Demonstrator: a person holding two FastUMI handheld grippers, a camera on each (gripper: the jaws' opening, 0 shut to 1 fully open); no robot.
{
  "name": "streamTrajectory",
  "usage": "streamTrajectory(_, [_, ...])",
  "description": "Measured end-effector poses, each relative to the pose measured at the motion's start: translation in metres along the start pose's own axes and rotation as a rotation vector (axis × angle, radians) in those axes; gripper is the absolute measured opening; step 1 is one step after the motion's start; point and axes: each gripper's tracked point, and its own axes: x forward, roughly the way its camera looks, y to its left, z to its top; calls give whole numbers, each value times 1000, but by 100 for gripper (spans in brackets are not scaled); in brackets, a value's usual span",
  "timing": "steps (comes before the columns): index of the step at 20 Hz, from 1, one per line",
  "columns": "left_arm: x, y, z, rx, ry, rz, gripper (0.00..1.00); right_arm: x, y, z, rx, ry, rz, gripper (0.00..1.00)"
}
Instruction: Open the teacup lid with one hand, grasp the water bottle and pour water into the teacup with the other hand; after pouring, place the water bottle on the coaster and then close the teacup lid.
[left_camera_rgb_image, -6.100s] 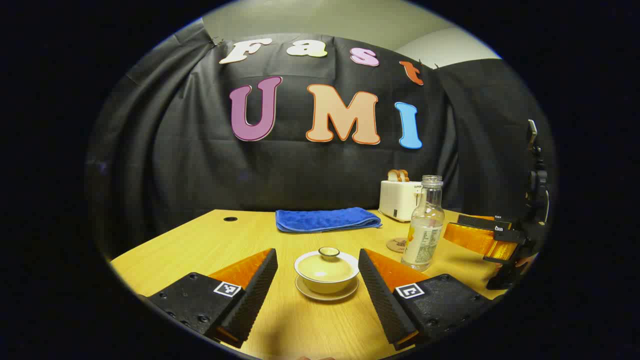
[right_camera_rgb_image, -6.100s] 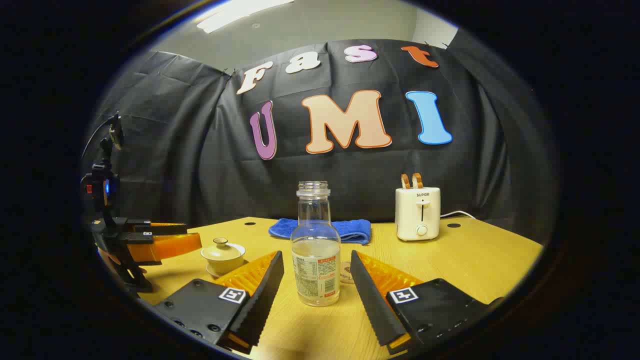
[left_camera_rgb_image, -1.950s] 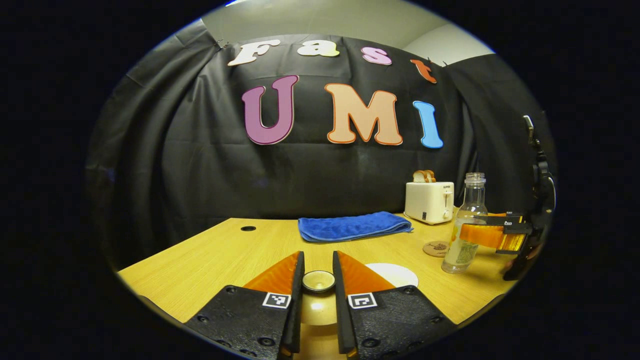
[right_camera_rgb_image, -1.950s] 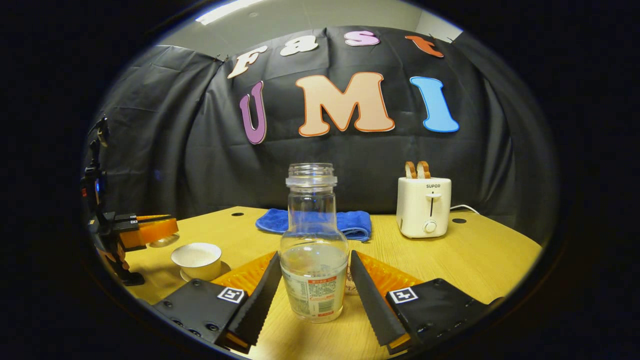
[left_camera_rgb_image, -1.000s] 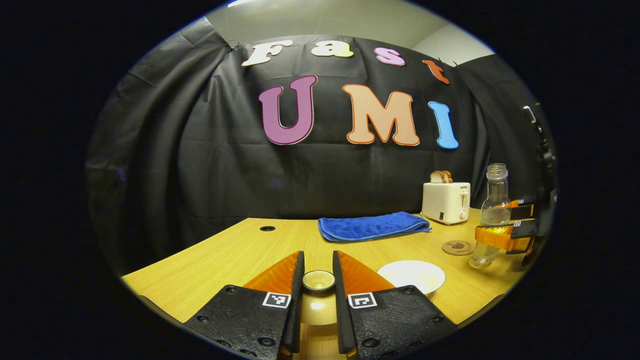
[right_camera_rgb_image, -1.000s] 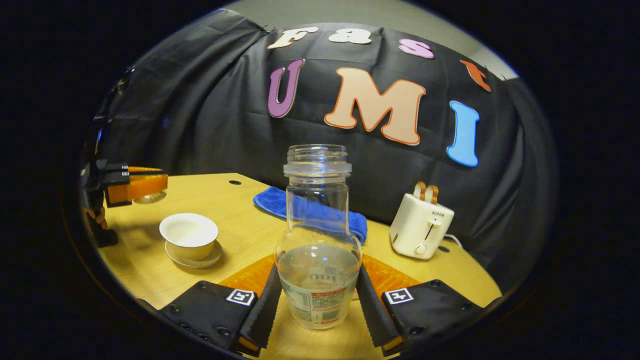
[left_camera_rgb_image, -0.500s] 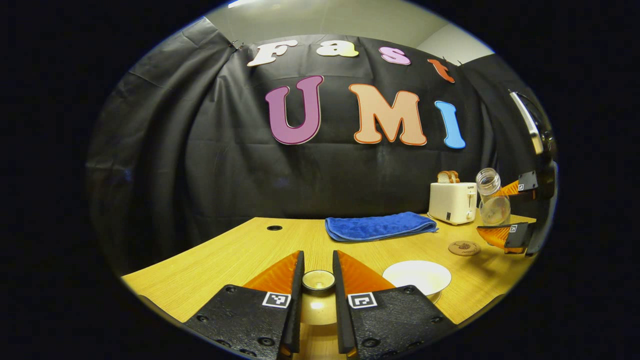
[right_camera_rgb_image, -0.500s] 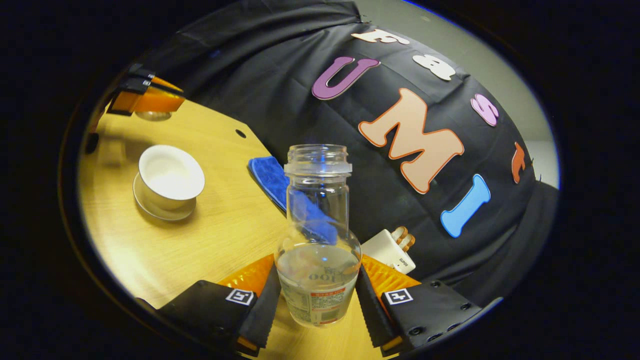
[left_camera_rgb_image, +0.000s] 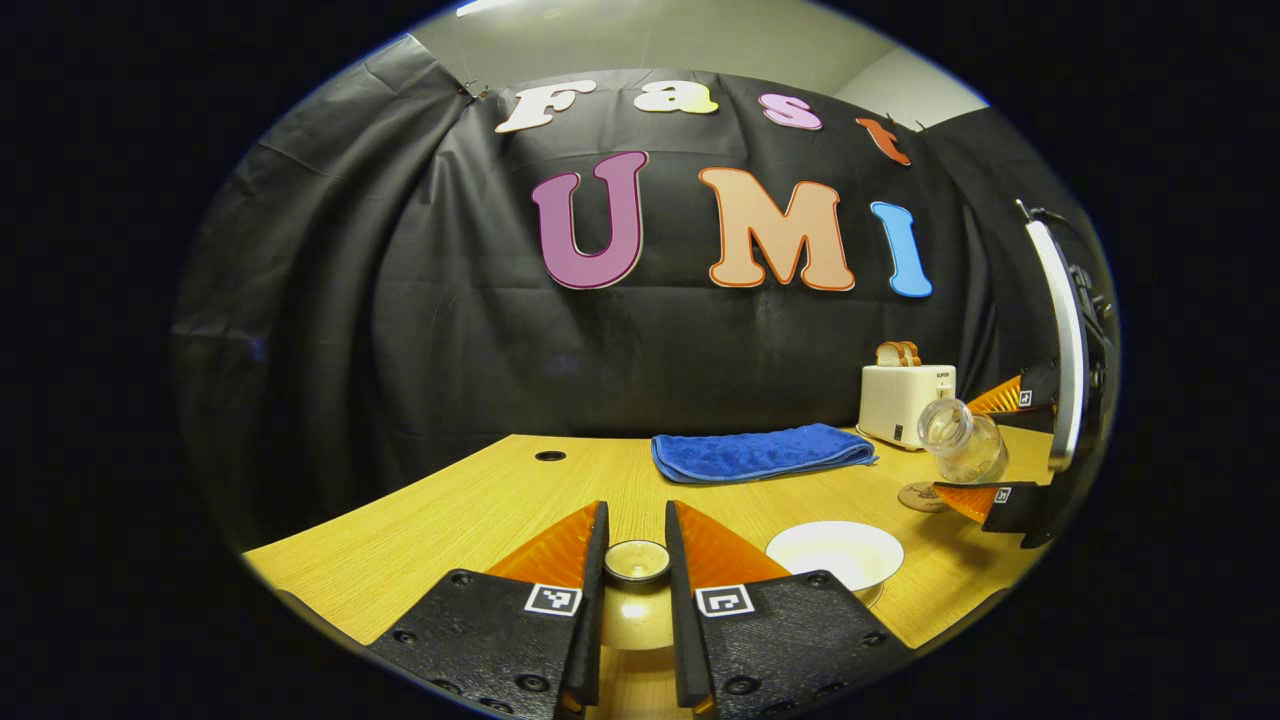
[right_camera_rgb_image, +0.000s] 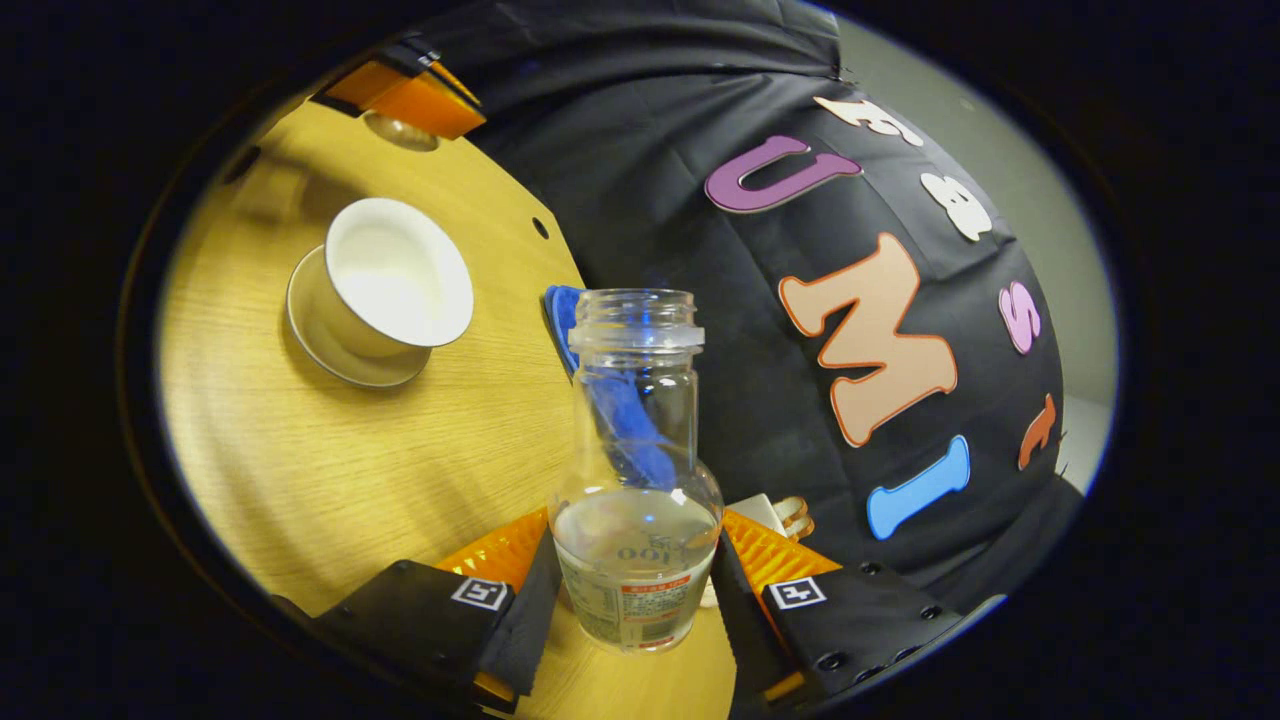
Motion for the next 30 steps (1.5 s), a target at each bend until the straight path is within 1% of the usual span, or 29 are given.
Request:
streamTrajectory(3, [1, 0, 1, 0, 0, 1, 27, 3, 6, 7, -63, -5, 11, 80])
streamTrajectory(5, [0, 1, 0, 0, -1, 3, 27, 6, 6, 11, -81, -7, 19, 77])
streamTrajectory(11, [1, 0, 0, 0, -1, 3, 27, 9, 7, 13, -203, -3, 15, 78])
streamTrajectory(15, [0, 1, 0, -1, -2, 4, 27, 9, 3, 19, -300, -14, -5, 78])
streamTrajectory(22, [1, 0, 0, -1, -2, 4, 27, 10, 7, 28, -423, -27, 1, 79])
streamTrajectory(30, [0, 0, -1, -1, -2, 4, 27, 9, -6, 39, -567, -65, -54, 79])
